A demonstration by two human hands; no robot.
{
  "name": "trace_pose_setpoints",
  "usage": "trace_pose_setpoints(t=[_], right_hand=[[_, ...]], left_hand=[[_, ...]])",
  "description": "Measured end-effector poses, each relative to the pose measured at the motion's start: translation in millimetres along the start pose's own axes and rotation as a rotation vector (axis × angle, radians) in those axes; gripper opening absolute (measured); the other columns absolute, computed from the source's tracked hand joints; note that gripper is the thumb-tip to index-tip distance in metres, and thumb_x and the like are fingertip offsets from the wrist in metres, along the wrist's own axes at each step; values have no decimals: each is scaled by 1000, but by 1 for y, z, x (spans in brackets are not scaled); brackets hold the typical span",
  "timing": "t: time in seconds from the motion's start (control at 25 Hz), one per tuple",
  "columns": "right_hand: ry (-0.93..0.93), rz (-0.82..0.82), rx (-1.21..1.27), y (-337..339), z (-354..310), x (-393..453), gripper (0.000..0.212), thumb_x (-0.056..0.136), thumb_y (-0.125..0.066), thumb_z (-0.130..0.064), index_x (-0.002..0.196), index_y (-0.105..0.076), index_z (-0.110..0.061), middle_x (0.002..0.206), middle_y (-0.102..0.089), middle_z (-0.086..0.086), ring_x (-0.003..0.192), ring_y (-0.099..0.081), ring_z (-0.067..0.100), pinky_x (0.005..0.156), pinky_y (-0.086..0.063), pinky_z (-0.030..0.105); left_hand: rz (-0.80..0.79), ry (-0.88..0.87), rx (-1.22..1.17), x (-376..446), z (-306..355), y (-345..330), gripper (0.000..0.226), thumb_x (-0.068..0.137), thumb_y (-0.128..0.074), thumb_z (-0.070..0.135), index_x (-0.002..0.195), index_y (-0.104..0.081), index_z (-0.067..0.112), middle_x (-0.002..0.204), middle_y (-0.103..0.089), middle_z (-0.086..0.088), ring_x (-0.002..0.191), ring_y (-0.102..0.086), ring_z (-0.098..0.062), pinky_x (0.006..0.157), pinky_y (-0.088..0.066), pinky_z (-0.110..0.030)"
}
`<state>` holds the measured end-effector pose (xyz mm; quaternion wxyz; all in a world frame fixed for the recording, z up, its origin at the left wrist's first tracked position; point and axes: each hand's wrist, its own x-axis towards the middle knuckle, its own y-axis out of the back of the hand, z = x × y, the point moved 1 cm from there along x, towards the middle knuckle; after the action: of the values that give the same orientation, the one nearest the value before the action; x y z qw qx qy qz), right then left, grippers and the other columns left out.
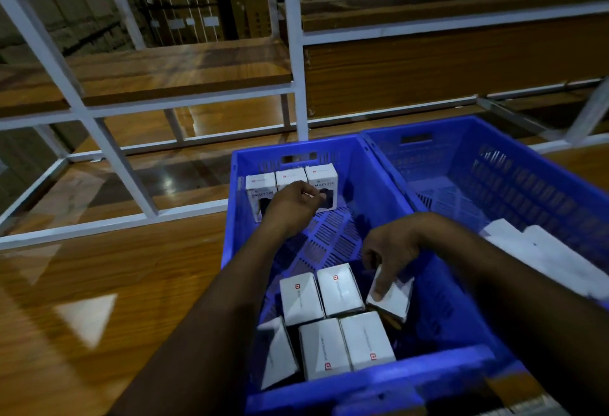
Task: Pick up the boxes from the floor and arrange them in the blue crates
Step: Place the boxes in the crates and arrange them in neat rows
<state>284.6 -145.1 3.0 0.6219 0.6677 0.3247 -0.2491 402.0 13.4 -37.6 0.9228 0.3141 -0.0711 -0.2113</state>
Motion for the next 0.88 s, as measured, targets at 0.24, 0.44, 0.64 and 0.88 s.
trace_pose_setpoints(t=[0.24,0.44,0.64,0.88], right_hand=[[-74,-19,-65,-36,-5,-5,91,72,-85,-45,145,-37,-17,145,-47,3,127,-49,25,99,-43,33],[-160,77,-74,-31,-9,-6,103,73,-82,-42,152,-22,-14,147,-36,12,126,-49,32,102,-48,45],[-223,414,-18,19,-9,-33,113,69,-85,-48,152,-17,-14,150,-26,16,130,-44,38,96,-46,42],[-171,923,723,67,7,-27,62,81,-73,-44,127,-57,-6,122,-60,19,109,-60,35,89,-52,50]], left_hand=[[-65,8,73,-2,-3,-2,26,95,-59,47,98,-65,22,85,-68,4,92,-71,-18,82,-55,-38],[-77,-2,53,-5,3,-2,26,97,-59,43,102,-65,19,93,-69,0,88,-68,-16,76,-51,-34],[-101,-2,14,-9,7,0,30,97,-54,50,106,-65,23,101,-71,1,95,-68,-17,90,-56,-43],[-294,-166,-315,-24,29,3,53,89,-67,51,136,-50,34,125,-61,12,118,-57,-9,94,-48,-31]])
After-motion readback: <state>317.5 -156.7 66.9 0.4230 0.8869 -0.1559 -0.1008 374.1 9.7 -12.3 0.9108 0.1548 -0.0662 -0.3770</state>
